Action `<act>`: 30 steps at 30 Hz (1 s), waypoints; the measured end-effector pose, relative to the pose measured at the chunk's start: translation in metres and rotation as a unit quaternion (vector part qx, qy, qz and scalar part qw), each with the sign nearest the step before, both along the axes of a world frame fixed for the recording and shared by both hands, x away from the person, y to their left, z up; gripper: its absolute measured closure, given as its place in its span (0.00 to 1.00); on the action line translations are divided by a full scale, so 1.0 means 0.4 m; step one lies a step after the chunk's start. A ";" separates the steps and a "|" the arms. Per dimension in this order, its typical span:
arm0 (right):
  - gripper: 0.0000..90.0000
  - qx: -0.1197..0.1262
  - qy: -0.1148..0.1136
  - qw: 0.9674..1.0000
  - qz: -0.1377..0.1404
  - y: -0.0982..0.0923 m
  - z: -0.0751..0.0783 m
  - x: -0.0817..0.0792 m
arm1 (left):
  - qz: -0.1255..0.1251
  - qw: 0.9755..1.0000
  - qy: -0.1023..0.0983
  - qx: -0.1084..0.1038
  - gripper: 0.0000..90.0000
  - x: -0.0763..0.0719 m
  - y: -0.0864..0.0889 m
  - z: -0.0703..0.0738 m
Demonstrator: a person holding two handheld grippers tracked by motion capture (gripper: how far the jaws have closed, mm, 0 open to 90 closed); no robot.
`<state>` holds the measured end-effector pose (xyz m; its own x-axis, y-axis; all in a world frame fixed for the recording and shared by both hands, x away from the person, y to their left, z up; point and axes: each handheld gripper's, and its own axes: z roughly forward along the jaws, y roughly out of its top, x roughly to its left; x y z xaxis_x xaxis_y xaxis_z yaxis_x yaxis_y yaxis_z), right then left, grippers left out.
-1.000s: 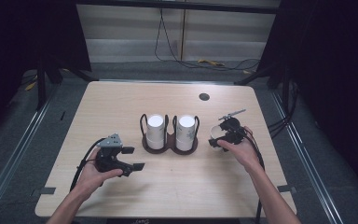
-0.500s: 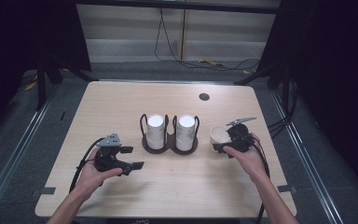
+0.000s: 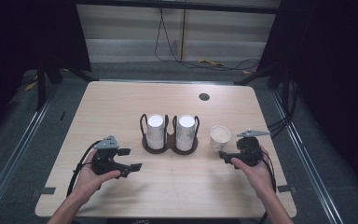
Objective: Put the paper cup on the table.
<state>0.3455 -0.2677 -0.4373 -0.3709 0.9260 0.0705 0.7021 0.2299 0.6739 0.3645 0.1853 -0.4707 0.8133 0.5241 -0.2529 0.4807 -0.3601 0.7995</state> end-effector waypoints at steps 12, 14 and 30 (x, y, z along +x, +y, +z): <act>0.22 0.014 -0.025 1.000 -0.010 -0.011 -0.018 -0.100 | 0.028 0.999 0.017 0.003 0.22 -0.028 0.021 -0.015; 0.22 0.017 -0.025 0.999 -0.014 -0.017 -0.028 -0.117 | 0.032 0.999 0.020 0.006 0.22 -0.030 0.027 -0.025; 0.19 0.007 -0.013 0.999 -0.044 -0.054 -0.099 -0.131 | 0.042 0.998 0.010 0.036 0.18 -0.039 0.022 -0.064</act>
